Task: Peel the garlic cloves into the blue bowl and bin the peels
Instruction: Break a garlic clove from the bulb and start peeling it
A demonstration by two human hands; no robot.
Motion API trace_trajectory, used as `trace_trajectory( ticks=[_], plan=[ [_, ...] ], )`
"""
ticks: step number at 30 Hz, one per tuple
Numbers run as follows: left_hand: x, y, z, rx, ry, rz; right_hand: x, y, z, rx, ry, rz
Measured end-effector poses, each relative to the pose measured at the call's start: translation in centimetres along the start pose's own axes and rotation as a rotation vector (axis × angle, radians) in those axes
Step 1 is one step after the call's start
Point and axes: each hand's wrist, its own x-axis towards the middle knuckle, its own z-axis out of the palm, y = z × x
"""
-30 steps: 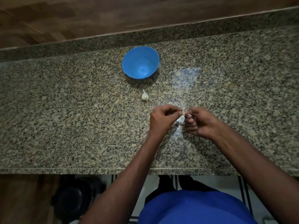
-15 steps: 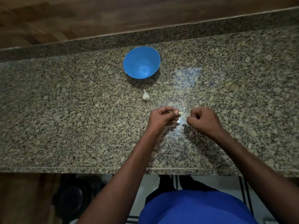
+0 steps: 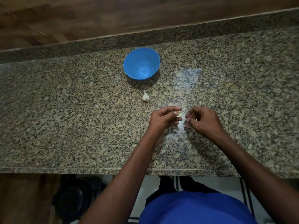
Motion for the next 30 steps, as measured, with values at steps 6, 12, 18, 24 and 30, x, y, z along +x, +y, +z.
trace_trajectory(
  ticks=[6,12,18,24,30],
  plan=[
    [0.1,-0.2,0.0,0.026,-0.001,-0.008,0.3,1.1,0.3,0.300,0.011,-0.051],
    [0.1,-0.4,0.1,0.052,0.008,0.000,0.3,1.2,0.2,0.549,-0.126,0.015],
    [0.1,-0.7,-0.1,0.070,0.034,0.020,0.4,1.7,0.4,0.743,-0.231,0.152],
    [0.0,-1.1,-0.2,0.111,0.059,0.022,0.5,1.6,0.8,0.801,-0.228,0.238],
    [0.0,-1.3,0.0,0.191,0.065,0.019,0.9,1.7,1.3,0.712,-0.180,0.233]
  ],
)
